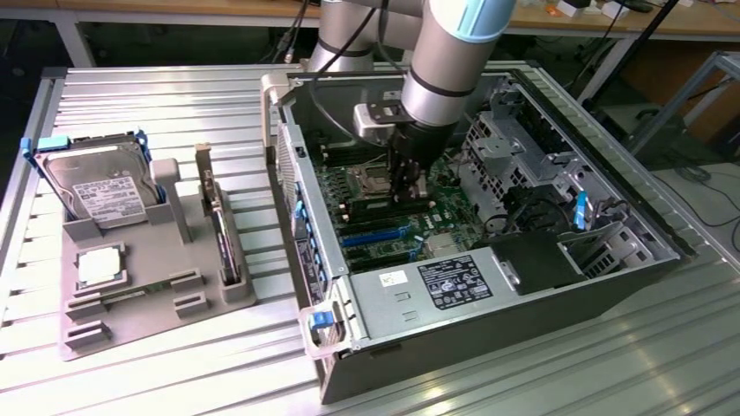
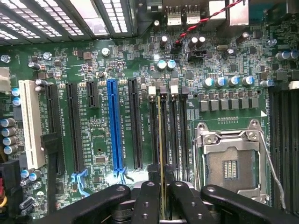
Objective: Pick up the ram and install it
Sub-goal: 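Insert the ram into the slot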
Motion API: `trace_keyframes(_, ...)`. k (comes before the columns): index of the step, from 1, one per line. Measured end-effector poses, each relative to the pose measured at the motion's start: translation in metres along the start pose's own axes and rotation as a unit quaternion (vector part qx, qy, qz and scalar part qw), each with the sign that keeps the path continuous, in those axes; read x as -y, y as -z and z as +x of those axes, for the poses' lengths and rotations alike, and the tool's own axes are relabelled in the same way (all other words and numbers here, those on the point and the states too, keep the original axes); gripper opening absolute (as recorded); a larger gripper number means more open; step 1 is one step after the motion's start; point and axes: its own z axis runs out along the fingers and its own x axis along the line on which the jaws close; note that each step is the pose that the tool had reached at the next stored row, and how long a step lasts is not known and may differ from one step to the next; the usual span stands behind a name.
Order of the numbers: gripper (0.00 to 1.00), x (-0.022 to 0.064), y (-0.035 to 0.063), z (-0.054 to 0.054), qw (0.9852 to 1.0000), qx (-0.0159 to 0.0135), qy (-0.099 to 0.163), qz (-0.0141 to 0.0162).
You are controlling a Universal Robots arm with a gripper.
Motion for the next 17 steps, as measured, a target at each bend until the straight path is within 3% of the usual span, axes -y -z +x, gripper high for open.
trace_keyframes(4, 0.15, 0.0001, -0.0056, 0.0001, 1.0, -0.0004, 0.0, -0.0002)
trace_keyframes(10, 0.15, 0.0075, -0.0057, -0.0004, 1.0, -0.001, 0.0, -0.0019)
trace_keyframes(17, 0.15, 0.0075, -0.0057, 0.0006, 1.0, -0.0011, 0.008, -0.0019)
